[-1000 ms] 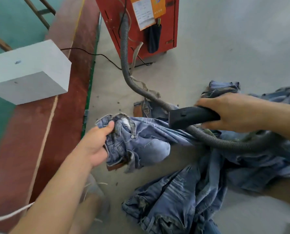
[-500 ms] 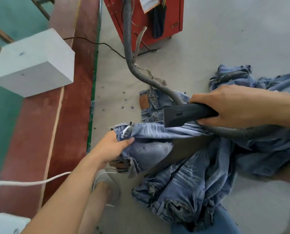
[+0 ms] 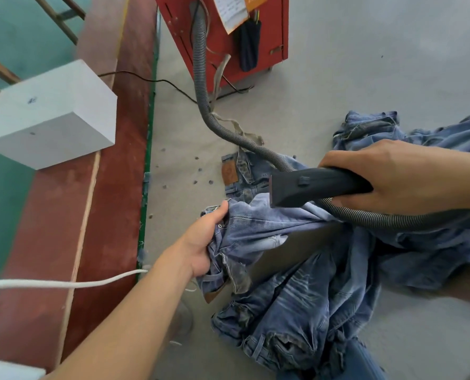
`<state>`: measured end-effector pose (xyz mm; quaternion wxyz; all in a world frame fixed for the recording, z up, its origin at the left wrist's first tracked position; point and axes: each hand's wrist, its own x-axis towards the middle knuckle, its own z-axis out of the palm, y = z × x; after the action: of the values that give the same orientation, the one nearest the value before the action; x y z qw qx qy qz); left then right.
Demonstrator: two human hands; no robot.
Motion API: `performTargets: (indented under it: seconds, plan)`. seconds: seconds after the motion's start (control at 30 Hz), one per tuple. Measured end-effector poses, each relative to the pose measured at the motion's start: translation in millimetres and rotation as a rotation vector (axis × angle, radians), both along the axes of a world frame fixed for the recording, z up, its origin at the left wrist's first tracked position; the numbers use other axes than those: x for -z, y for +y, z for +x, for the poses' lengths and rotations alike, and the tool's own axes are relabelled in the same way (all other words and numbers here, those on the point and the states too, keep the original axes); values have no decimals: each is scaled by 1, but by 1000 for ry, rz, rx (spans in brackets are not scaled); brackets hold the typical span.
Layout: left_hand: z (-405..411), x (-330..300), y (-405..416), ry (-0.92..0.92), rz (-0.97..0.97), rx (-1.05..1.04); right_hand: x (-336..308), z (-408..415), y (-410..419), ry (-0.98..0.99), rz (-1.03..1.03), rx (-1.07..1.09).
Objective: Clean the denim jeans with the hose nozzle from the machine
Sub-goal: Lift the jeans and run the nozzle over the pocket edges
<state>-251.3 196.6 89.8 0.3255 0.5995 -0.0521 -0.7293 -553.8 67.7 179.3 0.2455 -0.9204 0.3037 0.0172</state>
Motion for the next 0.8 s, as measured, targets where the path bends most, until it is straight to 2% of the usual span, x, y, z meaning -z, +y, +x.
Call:
performTargets:
  seconds: [0.1,0.23,0.33,0.5,0.63,0.7,0.8]
  plan:
    - [5,0,1,133,-118,-18,4,-3,2,6,28,-10]
    - [2,-4,0,253,-182,-43,5,-4,4,31,26,0]
    - [-3,-7,-4,250,-204,-47,5,7,13,34,-11,-26]
    - [-6,-12,-6,235,-216,-56,3,37,24,-95,-69,-58]
    - [-2,-13,-5,179,-213,-63,-5,34,6,-215,-71,79]
    - [1,-13,-4,177,-219,-90,-10,24,-5,-174,-86,121]
    - [1,-13,-4,198,-229,-111,-10,20,-3,-49,-28,48]
